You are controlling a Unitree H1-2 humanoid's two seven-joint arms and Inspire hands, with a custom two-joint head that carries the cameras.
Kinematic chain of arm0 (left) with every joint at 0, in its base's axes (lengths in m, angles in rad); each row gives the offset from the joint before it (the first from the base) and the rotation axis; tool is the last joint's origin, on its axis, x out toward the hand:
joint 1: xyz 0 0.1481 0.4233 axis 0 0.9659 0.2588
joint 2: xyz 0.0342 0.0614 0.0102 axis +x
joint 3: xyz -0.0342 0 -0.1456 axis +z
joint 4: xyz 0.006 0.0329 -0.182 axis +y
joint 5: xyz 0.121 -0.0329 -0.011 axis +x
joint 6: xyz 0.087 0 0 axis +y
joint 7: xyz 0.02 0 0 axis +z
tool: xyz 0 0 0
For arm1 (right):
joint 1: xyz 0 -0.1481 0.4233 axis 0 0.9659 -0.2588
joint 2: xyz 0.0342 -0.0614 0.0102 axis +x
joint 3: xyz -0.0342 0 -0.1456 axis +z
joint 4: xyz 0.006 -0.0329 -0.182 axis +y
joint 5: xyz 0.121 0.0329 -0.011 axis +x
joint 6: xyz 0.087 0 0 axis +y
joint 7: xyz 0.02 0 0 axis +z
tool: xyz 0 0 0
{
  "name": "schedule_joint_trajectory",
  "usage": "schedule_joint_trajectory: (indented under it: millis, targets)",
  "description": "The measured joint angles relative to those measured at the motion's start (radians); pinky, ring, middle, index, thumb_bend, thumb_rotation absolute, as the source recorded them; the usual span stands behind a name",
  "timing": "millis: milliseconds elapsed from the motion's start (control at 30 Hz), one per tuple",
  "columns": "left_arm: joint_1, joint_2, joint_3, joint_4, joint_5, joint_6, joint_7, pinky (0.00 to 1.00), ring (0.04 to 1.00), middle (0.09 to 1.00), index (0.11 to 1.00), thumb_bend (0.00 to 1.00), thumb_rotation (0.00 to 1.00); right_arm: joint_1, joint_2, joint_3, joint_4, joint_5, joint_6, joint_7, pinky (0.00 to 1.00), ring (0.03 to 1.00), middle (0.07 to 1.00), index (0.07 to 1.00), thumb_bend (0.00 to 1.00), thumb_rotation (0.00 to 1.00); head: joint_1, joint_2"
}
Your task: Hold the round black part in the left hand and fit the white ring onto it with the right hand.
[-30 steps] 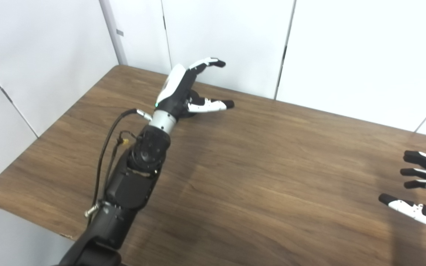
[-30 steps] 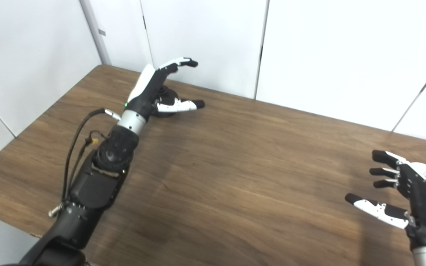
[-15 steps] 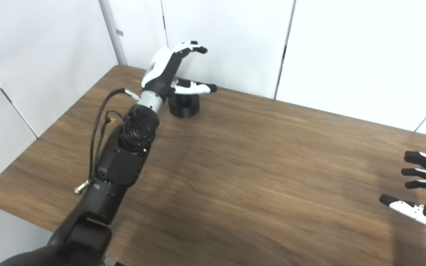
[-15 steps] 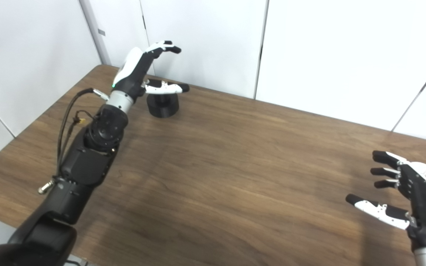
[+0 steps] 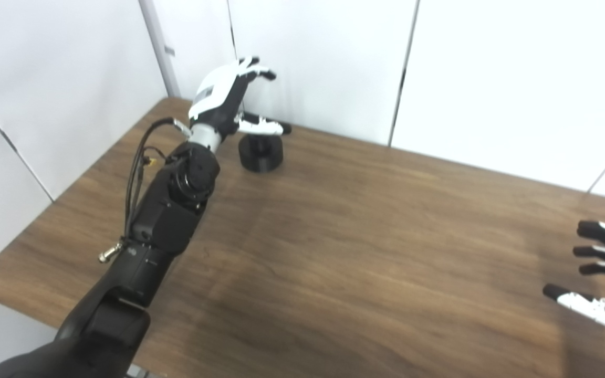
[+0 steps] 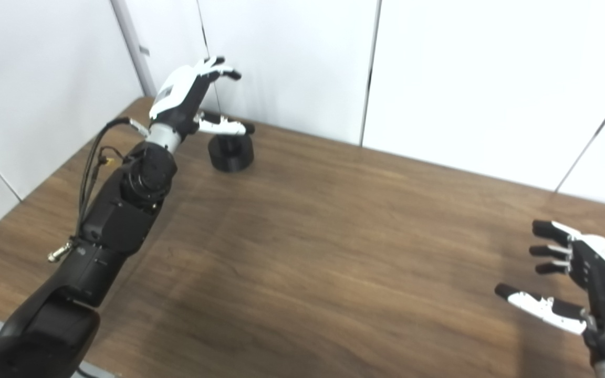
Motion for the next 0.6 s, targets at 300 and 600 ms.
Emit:
schedule_joint_trajectory:
  millis: [300, 600]
  targets:
    - [-0.029, 0.033, -0.056, 0.035, 0.071, 0.093, -0.013, 0.96, 1.0, 0.997, 0.782, 1.0, 0.46, 0.004, 0.0, 0.0, -0.001, 0.0, 0.0, 0.0, 0.55, 0.677, 0.776, 0.754, 0.69, 0.0, -0.003, 0.005]
    - [-0.045, 0.072, -0.095, 0.091, 0.086, 0.144, -0.048, 1.0, 1.0, 1.0, 0.798, 1.0, 0.51, 0.005, 0.0, -0.002, -0.005, 0.0, 0.001, -0.002, 0.55, 0.672, 0.774, 0.752, 0.68, 0.01, -0.006, 0.005]
